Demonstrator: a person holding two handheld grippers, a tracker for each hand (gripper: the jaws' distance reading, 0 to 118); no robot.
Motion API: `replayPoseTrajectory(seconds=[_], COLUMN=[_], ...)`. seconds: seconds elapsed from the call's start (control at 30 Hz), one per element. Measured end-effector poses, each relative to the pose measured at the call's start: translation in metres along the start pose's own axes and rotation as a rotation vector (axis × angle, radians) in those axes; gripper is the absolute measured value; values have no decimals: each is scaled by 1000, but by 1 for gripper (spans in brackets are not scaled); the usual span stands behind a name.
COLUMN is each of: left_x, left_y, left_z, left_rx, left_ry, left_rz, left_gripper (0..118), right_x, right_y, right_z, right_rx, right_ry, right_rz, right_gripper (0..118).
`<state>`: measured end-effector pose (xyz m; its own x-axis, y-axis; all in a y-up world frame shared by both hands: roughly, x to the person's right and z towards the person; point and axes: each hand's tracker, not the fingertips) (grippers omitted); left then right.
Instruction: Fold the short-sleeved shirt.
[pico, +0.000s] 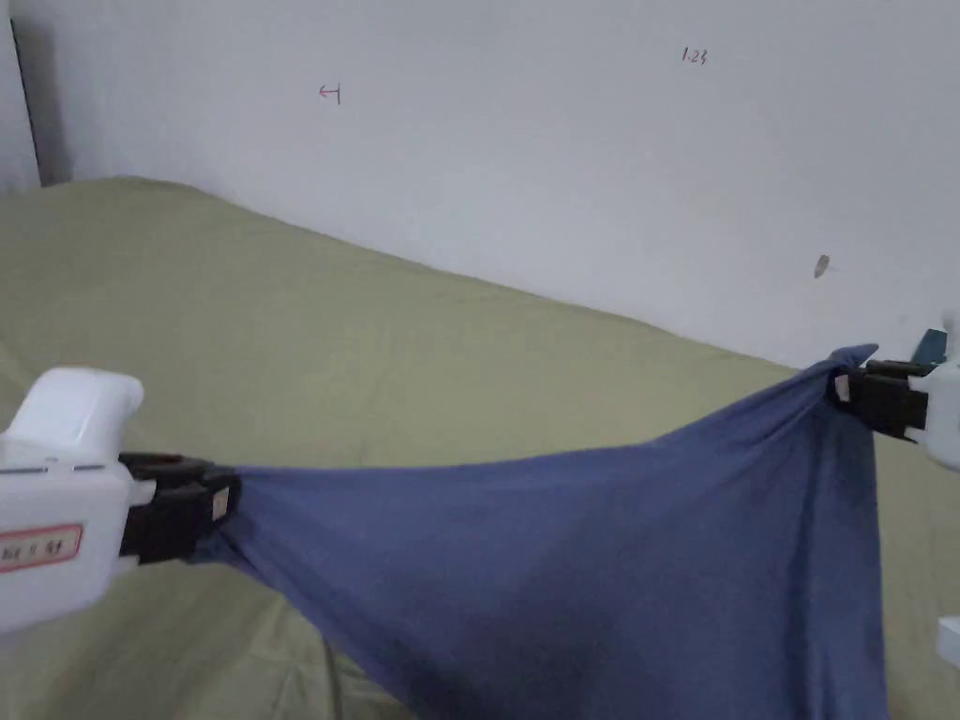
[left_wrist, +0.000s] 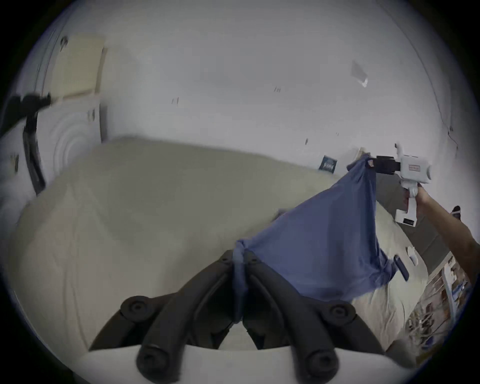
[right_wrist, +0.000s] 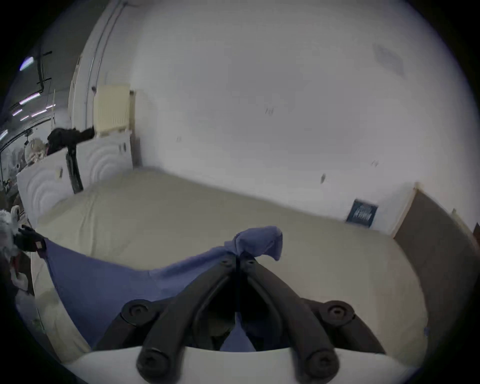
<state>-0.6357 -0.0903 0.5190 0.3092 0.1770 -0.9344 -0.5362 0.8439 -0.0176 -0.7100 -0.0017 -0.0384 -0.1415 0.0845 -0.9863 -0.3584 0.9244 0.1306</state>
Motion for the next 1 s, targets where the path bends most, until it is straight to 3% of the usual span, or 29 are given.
replayPoseTrajectory(seconds=[0.2, 0.33, 0.47, 0.63, 0.73, 0.9, 1.0], left_x=[13, 31, 70, 59, 67, 67, 61], left_y=[139, 219, 274, 336, 358, 373, 372], left_z=[-14, -25, -23, -41, -36, -23, -20], left_rx=[121, 181, 253, 320, 380, 430, 437], left_ry=[19, 61, 107, 147, 198, 237, 235], left_rz=[-121, -159, -231, -208, -238, -278, -275], left_gripper=[4, 4, 4, 4, 4, 4, 4], right_x=[48, 71, 76, 63, 73, 74, 75], right_y=[92, 143, 185, 224, 252, 276, 277], right_z=[57, 81, 79, 89, 81, 108, 120], right_rx=[152, 230, 312, 394, 466, 614, 583], right_ry=[-147, -279, -301, -369, -384, -344, -325], right_rz=[-37, -10, 61, 92, 107, 114, 118], right_gripper=[0, 0, 0, 0, 0, 0, 0])
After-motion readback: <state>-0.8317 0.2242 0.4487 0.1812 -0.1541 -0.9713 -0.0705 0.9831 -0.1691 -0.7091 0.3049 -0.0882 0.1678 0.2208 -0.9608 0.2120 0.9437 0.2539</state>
